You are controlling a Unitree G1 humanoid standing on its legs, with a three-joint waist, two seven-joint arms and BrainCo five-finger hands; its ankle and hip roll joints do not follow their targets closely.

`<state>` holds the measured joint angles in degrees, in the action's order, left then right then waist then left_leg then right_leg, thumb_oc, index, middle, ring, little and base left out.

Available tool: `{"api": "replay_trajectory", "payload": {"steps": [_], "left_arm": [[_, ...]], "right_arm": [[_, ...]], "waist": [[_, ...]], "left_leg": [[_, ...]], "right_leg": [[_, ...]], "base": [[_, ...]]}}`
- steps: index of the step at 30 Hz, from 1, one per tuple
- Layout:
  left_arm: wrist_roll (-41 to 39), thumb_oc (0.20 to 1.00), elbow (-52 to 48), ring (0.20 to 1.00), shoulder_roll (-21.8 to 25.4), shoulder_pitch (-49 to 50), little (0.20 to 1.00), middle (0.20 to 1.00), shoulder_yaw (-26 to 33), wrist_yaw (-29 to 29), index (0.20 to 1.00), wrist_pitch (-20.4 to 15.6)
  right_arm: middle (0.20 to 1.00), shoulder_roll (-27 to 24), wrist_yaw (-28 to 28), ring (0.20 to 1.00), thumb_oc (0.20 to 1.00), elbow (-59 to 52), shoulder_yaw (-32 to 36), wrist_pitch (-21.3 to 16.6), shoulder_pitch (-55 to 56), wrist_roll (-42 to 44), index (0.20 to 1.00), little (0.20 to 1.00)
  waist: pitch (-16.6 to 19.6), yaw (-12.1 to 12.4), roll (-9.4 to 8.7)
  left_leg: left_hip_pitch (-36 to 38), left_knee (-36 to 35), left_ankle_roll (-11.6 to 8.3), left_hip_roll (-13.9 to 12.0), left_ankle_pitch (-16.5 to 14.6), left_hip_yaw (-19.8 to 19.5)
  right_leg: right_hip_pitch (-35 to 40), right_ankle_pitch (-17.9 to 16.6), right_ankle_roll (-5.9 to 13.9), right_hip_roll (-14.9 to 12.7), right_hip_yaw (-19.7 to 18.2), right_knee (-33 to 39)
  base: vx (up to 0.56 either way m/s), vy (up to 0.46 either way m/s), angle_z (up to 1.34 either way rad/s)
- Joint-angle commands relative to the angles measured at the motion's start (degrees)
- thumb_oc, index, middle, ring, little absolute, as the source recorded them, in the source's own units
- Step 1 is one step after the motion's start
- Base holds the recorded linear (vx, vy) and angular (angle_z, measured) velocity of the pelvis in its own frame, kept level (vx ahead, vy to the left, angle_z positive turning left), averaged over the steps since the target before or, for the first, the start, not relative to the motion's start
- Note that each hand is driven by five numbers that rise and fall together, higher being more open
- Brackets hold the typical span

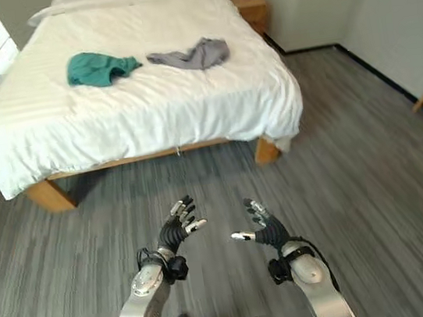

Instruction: Pick up bed clothes into laundry basket.

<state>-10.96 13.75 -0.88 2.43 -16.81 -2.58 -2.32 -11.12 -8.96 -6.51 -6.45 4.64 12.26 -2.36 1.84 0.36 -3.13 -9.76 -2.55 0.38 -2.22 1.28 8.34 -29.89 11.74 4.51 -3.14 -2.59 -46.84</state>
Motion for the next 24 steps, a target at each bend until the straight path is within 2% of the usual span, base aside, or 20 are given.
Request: {"api": "replay_trajectory", "payload": {"steps": [1, 2, 3, 4, 6, 7, 9, 11, 12, 13, 14, 15, 16, 17, 18, 19, 20, 22, 23, 24], "left_arm": [[-0.3, 1.000, -1.5, 1.000, -2.0, -2.6, 1.000, 1.000, -0.1, -1.9, 1.000, -2.4], [-0.3, 1.000, -1.4, 1.000, -2.2, -3.0, 1.000, 1.000, -0.2, -2.1, 1.000, -2.1], [-0.3, 1.000, -1.3, 1.000, -2.2, -3.1, 1.000, 1.000, -0.2, -2.1, 1.000, -2.0], [-0.3, 1.000, -0.1, 1.000, -3.2, -4.5, 1.000, 1.000, -0.4, -1.8, 1.000, -1.4], [-0.1, 1.000, 0.9, 1.000, -3.9, -5.6, 1.000, 1.000, -0.1, -1.6, 1.000, -0.6], [0.1, 1.000, 1.0, 1.000, -4.0, -5.4, 1.000, 1.000, -0.6, -2.3, 1.000, -0.7], [0.6, 1.000, 1.5, 1.000, -4.8, -4.6, 1.000, 1.000, -1.5, -2.5, 1.000, -0.6], [0.8, 1.000, 1.9, 1.000, -5.4, -4.8, 1.000, 1.000, -1.6, -2.1, 1.000, -0.8], [1.0, 1.000, 1.9, 1.000, -6.2, -5.1, 1.000, 1.000, -1.6, -1.8, 1.000, -0.7], [1.0, 1.000, 1.9, 1.000, -6.2, -5.1, 1.000, 1.000, -1.6, -1.8, 1.000, -0.7], [1.0, 1.000, 1.5, 1.000, -6.4, -5.0, 1.000, 1.000, -2.0, -2.1, 1.000, -1.2], [1.0, 1.000, 1.5, 1.000, -6.3, -5.1, 1.000, 1.000, -2.1, -2.1, 1.000, -1.3], [0.9, 1.000, 1.2, 1.000, -6.2, -5.2, 1.000, 1.000, -1.9, -2.3, 1.000, -1.5], [0.8, 1.000, 0.7, 1.000, -5.9, -5.3, 1.000, 1.000, -1.7, -2.2, 1.000, -1.9], [0.7, 1.000, 0.6, 1.000, -5.6, -5.2, 1.000, 1.000, -1.9, -2.1, 1.000, -2.1], [0.3, 1.000, 0.1, 1.000, -5.4, -4.9, 1.000, 1.000, -1.7, -2.0, 1.000, -2.7], [0.3, 1.000, -0.2, 1.000, -5.3, -4.3, 1.000, 1.000, -1.6, -2.1, 1.000, -3.2], [-0.1, 1.000, -0.8, 1.000, -5.1, -3.4, 1.000, 1.000, -1.3, -2.2, 1.000, -3.9], [-0.4, 1.000, -0.9, 1.000, -5.1, -3.0, 1.000, 1.000, -1.4, -2.5, 1.000, -4.4], [-0.4, 1.000, -0.9, 1.000, -5.1, -3.0, 1.000, 1.000, -1.6, -2.5, 1.000, -4.4]], "right_arm": [[1.000, -2.4, 1.0, 1.000, 1.000, -4.7, 3.0, -3.6, 2.5, -0.2, 1.000, 1.000], [1.000, -3.1, 1.5, 1.000, 1.000, -5.3, 3.6, -3.6, 2.3, -1.0, 1.000, 1.000], [1.000, -3.1, 1.6, 1.000, 1.000, -5.5, 3.6, -3.5, 2.3, -1.0, 1.000, 1.000], [1.000, -3.5, 2.5, 1.000, 1.000, -6.4, 4.4, -3.1, 1.7, -2.1, 1.000, 1.000], [1.000, -3.6, 3.1, 1.000, 1.000, -6.5, 4.8, -3.1, 1.1, -2.7, 1.000, 1.000], [1.000, -3.9, 3.2, 1.000, 1.000, -7.4, 5.2, -3.0, 1.4, -2.8, 1.000, 1.000], [1.000, -4.0, 2.7, 1.000, 1.000, -8.0, 5.9, -2.9, 2.3, -2.5, 1.000, 1.000], [1.000, -4.3, 2.6, 1.000, 1.000, -8.0, 6.3, -2.9, 2.4, -2.3, 1.000, 1.000], [1.000, -5.1, 2.2, 1.000, 1.000, -7.4, 7.3, -2.2, 1.6, -2.7, 1.000, 1.000], [1.000, -5.1, 2.2, 1.000, 1.000, -7.4, 7.3, -2.2, 1.5, -2.7, 1.000, 1.000], [1.000, -5.7, 1.5, 1.000, 1.000, -8.5, 7.3, -1.7, 0.4, -2.2, 1.000, 1.000], [1.000, -5.6, 1.4, 1.000, 1.000, -8.6, 7.4, -1.6, 0.2, -2.1, 1.000, 1.000], [1.000, -5.6, 1.5, 1.000, 1.000, -9.0, 7.6, -1.5, -0.4, -1.8, 1.000, 1.000], [1.000, -6.1, 2.1, 1.000, 1.000, -8.9, 8.2, -1.6, -1.0, -2.0, 1.000, 1.000], [1.000, -6.3, 2.5, 1.000, 1.000, -9.1, 8.6, -1.2, -1.6, -2.3, 1.000, 1.000], [1.000, -7.3, 3.8, 1.000, 1.000, -9.3, 10.4, -0.2, -3.2, -3.8, 1.000, 1.000], [1.000, -7.8, 4.3, 1.000, 1.000, -9.1, 11.2, 0.2, -3.8, -4.1, 1.000, 1.000], [1.000, -8.6, 5.0, 1.000, 1.000, -8.9, 13.2, 1.1, -5.3, -4.2, 1.000, 1.000], [1.000, -9.1, 5.9, 1.000, 1.000, -8.6, 14.9, 2.0, -6.3, -3.9, 1.000, 1.000], [1.000, -9.2, 5.9, 1.000, 1.000, -8.5, 15.0, 2.0, -6.4, -3.8, 1.000, 1.000]], "waist": [[5.0, -3.0, 2.06], [4.9, -3.7, 1.48], [4.8, -3.8, 1.72], [4.4, -4.5, 1.61], [3.8, -4.5, 1.65], [4.1, -4.5, 1.61], [5.0, -5.4, 1.14], [4.7, -6.0, 1.90], [4.5, -6.6, 2.85], [4.5, -6.7, 2.78], [2.8, -6.3, 1.47], [2.8, -6.5, 1.39], [2.8, -6.3, 0.74], [2.1, -5.6, -0.62], [1.8, -5.3, -0.67], [2.1, -4.5, -0.13], [2.1, -3.4, 0.53], [2.5, -1.7, 2.29], [2.5, -1.0, 2.62], [2.4, -1.0, 2.54]], "left_leg": [[2.8, -2.4, -2.45, 1.8, 1.9, -2.2], [4.1, -2.4, -2.30, 2.9, 0.8, -3.4], [4.2, -2.4, -2.22, 2.8, 0.7, -3.5], [7.4, -2.4, -1.96, 3.6, -1.7, -4.7], [11.8, -2.4, -1.58, 4.4, -4.8, -5.2], [13.5, -2.4, -1.57, 4.9, -6.4, -6.3], [17.6, -2.4, -1.59, 5.3, -9.1, -7.5], [20.1, -2.4, -2.24, 4.5, -9.0, -7.3], [18.2, 9.9, -5.22, 3.9, -7.5, -5.6], [18.0, 10.1, -5.20, 3.9, -7.5, -5.6], [9.7, 26.6, -8.22, 3.1, -2.8, -3.7], [8.2, 28.5, -8.19, 3.2, -3.2, -3.9], [2.9, 37.2, -9.24, 2.8, -2.2, -4.1], [-1.4, 40.6, -9.28, 3.4, -1.1, -3.9], [-6.6, 44.4, -8.78, 1.9, -2.5, -3.0], [-9.5, 30.6, -7.75, -3.3, -3.7, 1.5], [-6.9, 19.3, -7.05, -3.1, -1.5, 2.8], [-7.3, 4.0, -7.28, -2.7, 5.5, 1.1], [-7.9, -2.2, -7.73, -2.5, 8.3, 0.9], [-7.6, -2.4, -7.81, -2.3, 8.3, 0.8]], "right_leg": [[7.7, -13.5, -2.30, 3.0, 3.1, 34.3], [7.1, -15.8, -2.79, 3.1, 1.1, 39.9], [8.2, -16.7, -2.72, 3.2, 1.2, 41.8], [6.8, -21.9, -2.00, 1.4, 0.7, 51.3], [4.7, -23.8, -1.12, -0.3, 4.9, 51.8], [6.1, -23.5, -1.97, -0.9, 6.3, 51.8], [10.5, -26.0, -3.90, -1.5, 8.2, 51.8], [13.4, -26.0, -4.54, -1.2, 9.4, 51.8], [17.1, -24.8, -4.30, -0.9, 11.1, 51.8], [17.0, -24.9, -4.29, -1.0, 11.1, 51.8], [20.8, -22.7, -4.12, -1.7, 10.6, 51.8], [20.3, -23.1, -4.15, -1.9, 10.8, 51.8], [20.8, -22.4, -4.43, -2.2, 11.1, 51.8], [22.1, -21.3, -4.81, -2.9, 11.1, 51.8], [22.5, -20.5, -5.14, -2.6, 11.1, 51.8], [24.0, -17.9, -5.22, -1.6, 11.3, 51.8], [25.1, -17.2, -5.32, -0.9, 10.4, 51.8], [27.6, -15.3, -5.63, 0.7, 9.2, 51.8], [29.8, -13.7, -5.98, 1.1, 8.8, 51.8], [30.0, -13.4, -6.01, 1.0, 8.9, 51.8]], "base": [[0.65, -0.190, 0.26], [0.38, -0.088, 0.38], [0.49, -0.150, 0.62], [0.49, -0.155, 1.21], [0.60, -0.209, 1.16], [0.57, -0.221, 0.29], [0.57, -0.276, 0.11], [0.45, -0.225, 0.52], [0.31, -0.174, 0.28], [0.54, -0.359, 0.43], [0.18, -0.182, 0.11], [0.25, -0.264, 0.09], [0.12, -0.182, -0.09], [0.20, -0.229, 0.00], [0.45, -0.283, -0.07], [0.52, -0.178, -0.26], [0.63, -0.098, -0.25], [0.49, 0.051, -0.31], [0.36, 0.014, -0.31], [0.47, 0.000, -0.53]]}}
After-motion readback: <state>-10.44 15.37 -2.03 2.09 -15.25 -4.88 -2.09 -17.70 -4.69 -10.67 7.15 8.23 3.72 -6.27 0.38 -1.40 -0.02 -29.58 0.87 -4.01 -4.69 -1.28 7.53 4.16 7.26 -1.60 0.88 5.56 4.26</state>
